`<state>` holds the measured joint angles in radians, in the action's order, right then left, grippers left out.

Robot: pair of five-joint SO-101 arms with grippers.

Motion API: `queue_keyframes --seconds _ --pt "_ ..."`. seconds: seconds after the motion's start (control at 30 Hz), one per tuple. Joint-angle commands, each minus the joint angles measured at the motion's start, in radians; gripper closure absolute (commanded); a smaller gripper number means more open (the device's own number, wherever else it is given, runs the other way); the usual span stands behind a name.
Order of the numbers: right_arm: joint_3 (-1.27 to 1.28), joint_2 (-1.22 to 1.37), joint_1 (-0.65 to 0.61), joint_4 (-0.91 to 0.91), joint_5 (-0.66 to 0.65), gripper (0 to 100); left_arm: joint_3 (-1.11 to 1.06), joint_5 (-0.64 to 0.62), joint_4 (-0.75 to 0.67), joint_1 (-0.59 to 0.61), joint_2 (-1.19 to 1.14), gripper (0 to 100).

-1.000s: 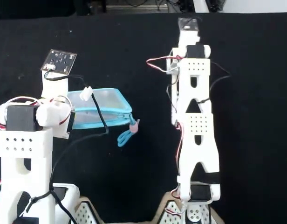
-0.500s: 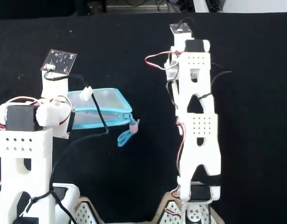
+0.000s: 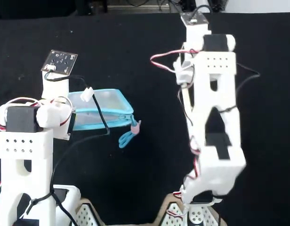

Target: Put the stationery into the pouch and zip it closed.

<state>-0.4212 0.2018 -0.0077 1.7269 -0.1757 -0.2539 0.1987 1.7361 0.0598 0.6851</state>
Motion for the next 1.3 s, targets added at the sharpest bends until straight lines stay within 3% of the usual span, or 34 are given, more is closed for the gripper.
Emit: queue_keyframes --seconds 0.0,0.37,0.63,1.1,1.27 --pt "0.134 -0.232 -0.003 -0.075 -0.034 98.8 -0.001 -0.009 0.012 -0.01 0.003 97" --pt "0.627 -0.822 -0.048 -0.431 -0.023 98.8 -0.002 -0.009 0.012 -0.012 0.003 97" --pt "0.86 -1.31 -0.302 -0.6 0.149 98.8 -0.002 -0.009 0.012 -0.012 0.003 97" --pt "1.184 -1.814 -0.686 -1.059 0.146 98.7 -0.002 -0.009 0.012 -0.012 0.003 97" --pt "1.317 -1.867 -0.744 -1.157 0.143 98.7 -0.002 -0.009 0.012 -0.012 0.003 97"
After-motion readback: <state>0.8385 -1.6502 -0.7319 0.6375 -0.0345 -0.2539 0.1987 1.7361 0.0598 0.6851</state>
